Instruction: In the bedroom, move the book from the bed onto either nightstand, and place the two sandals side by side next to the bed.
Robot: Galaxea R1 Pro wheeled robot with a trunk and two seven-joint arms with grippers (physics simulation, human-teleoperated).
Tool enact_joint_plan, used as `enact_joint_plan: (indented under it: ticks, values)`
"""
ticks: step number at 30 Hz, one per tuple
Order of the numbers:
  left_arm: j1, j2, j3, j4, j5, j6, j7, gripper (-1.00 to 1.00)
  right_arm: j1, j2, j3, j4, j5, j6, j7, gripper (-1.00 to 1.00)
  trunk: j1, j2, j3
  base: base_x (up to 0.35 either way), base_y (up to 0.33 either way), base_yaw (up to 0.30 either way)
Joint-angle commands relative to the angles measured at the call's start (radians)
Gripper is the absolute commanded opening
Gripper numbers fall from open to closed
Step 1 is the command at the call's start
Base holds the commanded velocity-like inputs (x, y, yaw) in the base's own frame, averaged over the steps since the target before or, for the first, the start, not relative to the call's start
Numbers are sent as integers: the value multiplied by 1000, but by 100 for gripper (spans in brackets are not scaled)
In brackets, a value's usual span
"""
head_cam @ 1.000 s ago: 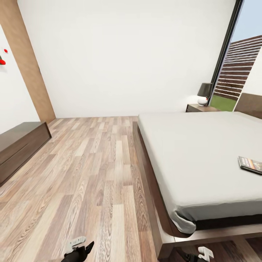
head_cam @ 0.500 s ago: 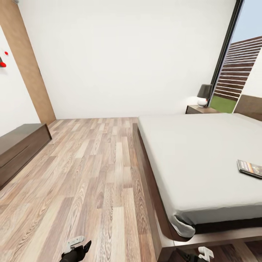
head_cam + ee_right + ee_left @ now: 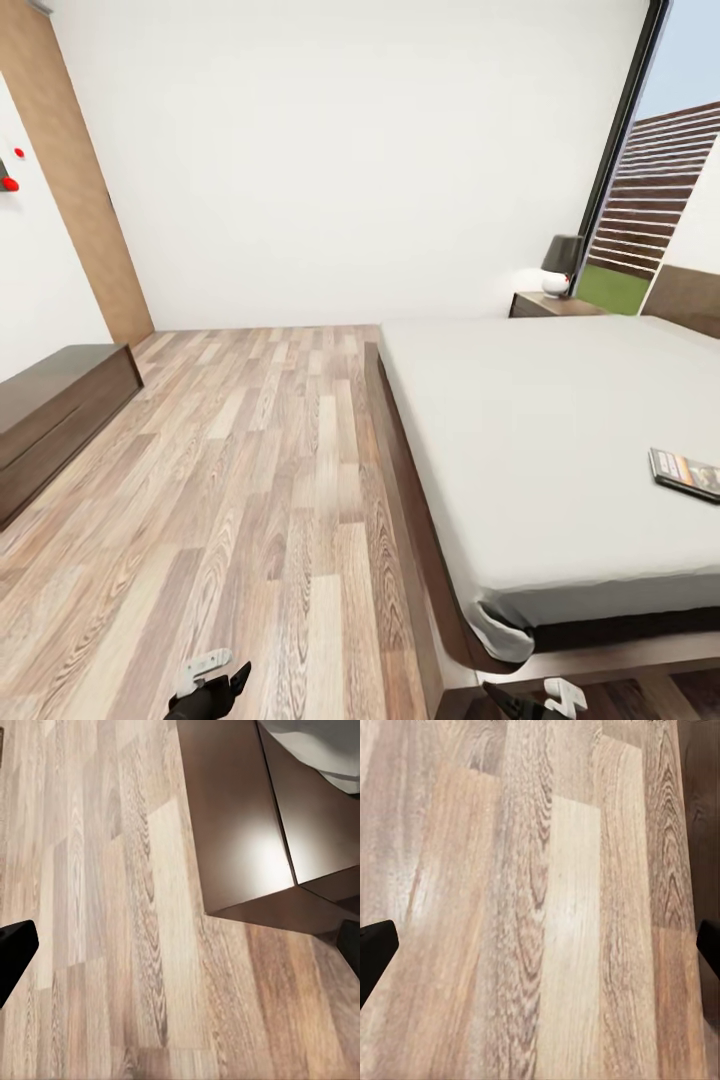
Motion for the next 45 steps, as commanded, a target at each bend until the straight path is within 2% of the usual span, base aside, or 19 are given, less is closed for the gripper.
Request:
enact_joint_plan:
  ticks: [1, 8, 29, 45]
  values:
    - [-1, 0, -1, 1, 10, 0, -7, 100, -1, 0, -4, 2, 6, -6, 3, 100, -4, 7, 2, 0, 0, 0]
    - [-1, 0, -2, 2, 10, 0, -7, 100, -1, 0, -4, 2, 6, -6, 2, 100, -31, 56, 24, 0, 0, 0]
    - [-1, 0, -1, 2, 10, 0, -7, 100, -1, 0, -4, 1, 6, -6, 4, 100, -31, 56, 24, 0, 0, -4]
    - [-1, 0, -1, 2, 10, 0, -7, 100, -1, 0, -4, 1, 6, -6, 4, 100, -31, 56, 24, 0, 0, -229]
